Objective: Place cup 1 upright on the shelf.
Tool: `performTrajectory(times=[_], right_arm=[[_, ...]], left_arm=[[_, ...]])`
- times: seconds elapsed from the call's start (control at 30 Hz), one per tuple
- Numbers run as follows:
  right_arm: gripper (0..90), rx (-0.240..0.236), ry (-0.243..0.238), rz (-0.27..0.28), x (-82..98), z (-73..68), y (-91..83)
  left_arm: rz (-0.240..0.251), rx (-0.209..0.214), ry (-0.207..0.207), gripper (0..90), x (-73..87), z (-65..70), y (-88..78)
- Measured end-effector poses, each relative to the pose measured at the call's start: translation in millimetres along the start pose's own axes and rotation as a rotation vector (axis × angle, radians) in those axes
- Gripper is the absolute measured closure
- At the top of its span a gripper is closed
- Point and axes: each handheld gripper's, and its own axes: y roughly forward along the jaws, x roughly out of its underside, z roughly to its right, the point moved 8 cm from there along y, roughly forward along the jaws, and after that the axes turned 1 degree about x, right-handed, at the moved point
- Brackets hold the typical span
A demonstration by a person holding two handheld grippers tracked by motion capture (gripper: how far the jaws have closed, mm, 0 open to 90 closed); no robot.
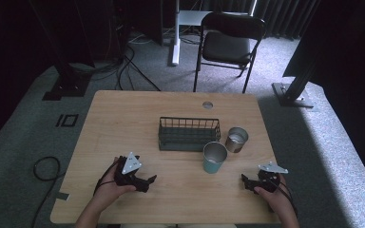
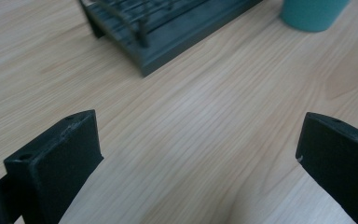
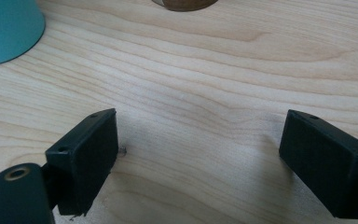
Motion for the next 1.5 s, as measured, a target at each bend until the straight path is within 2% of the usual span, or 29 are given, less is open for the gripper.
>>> performTrajectory(times=[0.13, 0.23, 0.57, 0.83, 0.93, 1.03, 1.5], right_arm=[[11.2, 0.000, 0.000, 0.000, 0.0, 0.0, 0.0], [11.2, 0.000, 0.001, 0.000, 0.0, 0.0, 0.0], [11.2, 0.000, 0.000, 0.000, 0.0, 0.0, 0.0], [11.2, 0.000, 0.000, 0.000, 0.0, 0.0, 0.0], [11.2, 0.000, 0.000, 0.000, 0.0, 0.0, 0.0], [11.2, 0.000, 0.000, 0.000, 0.0, 0.0, 0.0], [11.2, 0.000, 0.000, 0.000, 0.0, 0.0, -0.1]], left_arm=[[0.000, 0.015, 0.022, 0.5, -6.6, 7.6, 7.2], [0.000, 0.025, 0.018, 0.5, -9.2, 10.7, 10.2], [0.001, 0.074, 0.048, 0.5, -19.3, 27.7, 28.3], [0.009, 0.090, 0.054, 0.5, -27.6, 33.2, 38.0], [0.007, 0.119, 0.069, 0.5, -32.4, 39.4, 44.7], [-0.001, 0.129, 0.084, 0.5, -34.3, 43.5, 49.9], [0.022, 0.157, 0.078, 0.5, -48.8, 55.2, 73.8]])
